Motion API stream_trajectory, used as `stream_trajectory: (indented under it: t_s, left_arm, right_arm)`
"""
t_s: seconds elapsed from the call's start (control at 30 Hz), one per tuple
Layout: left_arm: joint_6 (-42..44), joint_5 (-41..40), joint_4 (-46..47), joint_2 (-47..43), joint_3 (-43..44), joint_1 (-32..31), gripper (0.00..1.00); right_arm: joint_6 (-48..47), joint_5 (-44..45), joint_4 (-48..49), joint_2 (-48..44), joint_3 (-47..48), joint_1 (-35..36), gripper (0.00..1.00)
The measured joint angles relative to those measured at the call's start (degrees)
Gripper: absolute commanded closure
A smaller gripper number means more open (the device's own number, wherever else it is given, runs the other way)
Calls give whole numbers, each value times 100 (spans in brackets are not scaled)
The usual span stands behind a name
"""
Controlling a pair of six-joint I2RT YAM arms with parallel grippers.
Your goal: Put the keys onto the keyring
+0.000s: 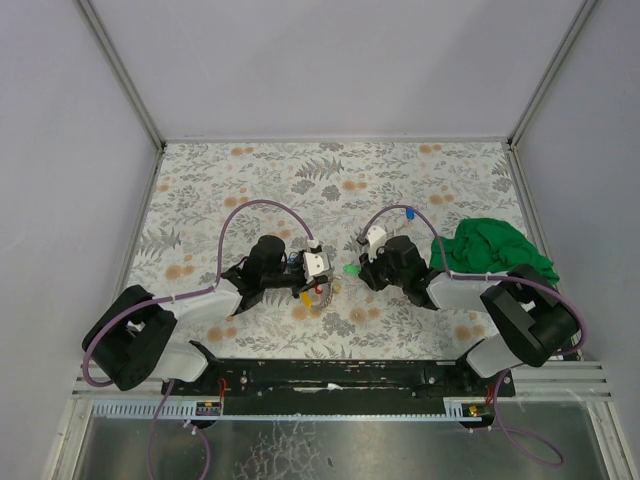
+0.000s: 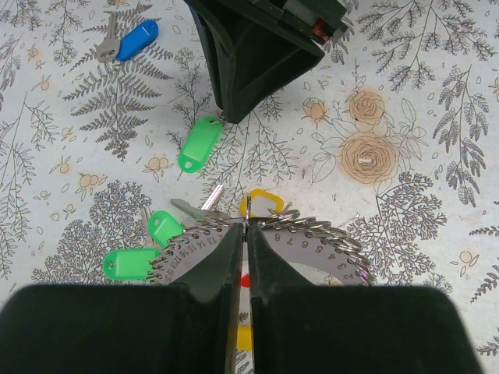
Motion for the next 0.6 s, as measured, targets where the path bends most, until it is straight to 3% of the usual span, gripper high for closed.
stream_trajectory:
  t_s: [0.23,0.6]
  left_arm:
    - [-2,0,0,0,0,0,99]
    - [0,0,0,0,0,0,99]
  right_arm:
    - [-173,44,195,0,-151,181,71]
    - [-396,402,354,35,-157,275,75]
